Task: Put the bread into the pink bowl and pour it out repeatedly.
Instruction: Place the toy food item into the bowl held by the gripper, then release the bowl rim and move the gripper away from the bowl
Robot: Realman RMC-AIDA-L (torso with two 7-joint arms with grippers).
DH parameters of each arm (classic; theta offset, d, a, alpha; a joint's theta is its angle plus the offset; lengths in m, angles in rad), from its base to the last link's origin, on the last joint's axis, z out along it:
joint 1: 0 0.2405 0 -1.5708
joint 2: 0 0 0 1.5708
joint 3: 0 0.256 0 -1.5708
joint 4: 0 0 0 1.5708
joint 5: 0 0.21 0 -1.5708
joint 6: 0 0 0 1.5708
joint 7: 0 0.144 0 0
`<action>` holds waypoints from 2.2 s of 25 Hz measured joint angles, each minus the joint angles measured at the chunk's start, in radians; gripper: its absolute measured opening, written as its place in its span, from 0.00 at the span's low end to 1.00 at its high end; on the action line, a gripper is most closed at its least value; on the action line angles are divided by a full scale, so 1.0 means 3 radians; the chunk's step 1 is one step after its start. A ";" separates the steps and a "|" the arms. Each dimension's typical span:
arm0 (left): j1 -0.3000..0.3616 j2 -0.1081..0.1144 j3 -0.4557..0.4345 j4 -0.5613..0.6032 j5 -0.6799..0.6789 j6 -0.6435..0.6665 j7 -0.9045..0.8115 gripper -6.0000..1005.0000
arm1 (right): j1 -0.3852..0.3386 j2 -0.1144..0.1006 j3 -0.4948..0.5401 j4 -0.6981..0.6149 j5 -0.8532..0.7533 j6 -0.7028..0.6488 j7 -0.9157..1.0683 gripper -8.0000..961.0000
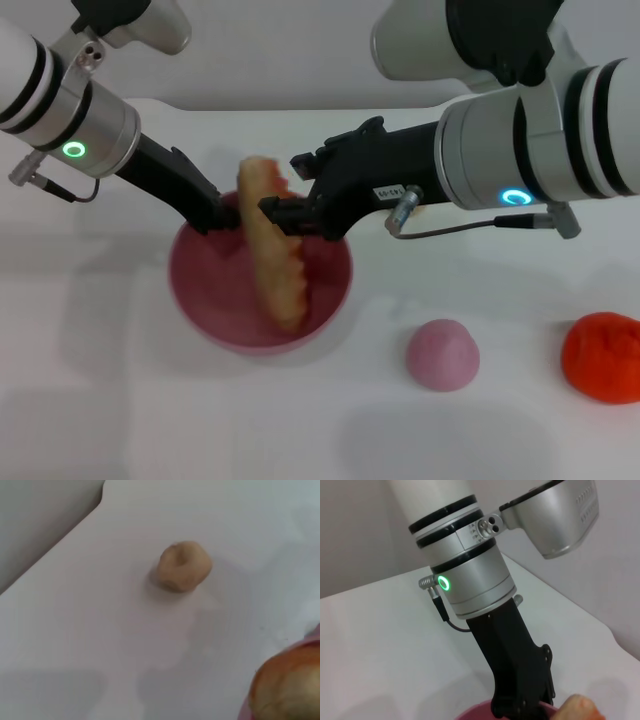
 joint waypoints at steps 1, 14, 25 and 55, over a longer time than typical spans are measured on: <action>0.0002 0.0000 0.0000 -0.0001 0.0000 0.0000 0.0000 0.05 | -0.0001 0.0000 0.0000 0.0000 0.0000 0.0001 0.0000 0.39; 0.0018 -0.0031 0.0086 -0.0022 0.0000 -0.0025 0.0000 0.05 | -0.0346 0.0015 0.0515 -0.0415 0.0001 -0.0474 -0.0295 0.55; 0.0095 -0.0047 0.0127 -0.0072 0.0000 -0.0149 -0.0020 0.05 | -0.0784 0.0014 0.0548 0.0132 0.0011 -0.2142 -0.0609 0.55; 0.0244 -0.0076 0.0134 -0.0233 0.0000 -0.0422 -0.0388 0.05 | -0.0959 -0.0028 -0.0399 0.2003 -0.0040 -0.6577 -0.0181 0.55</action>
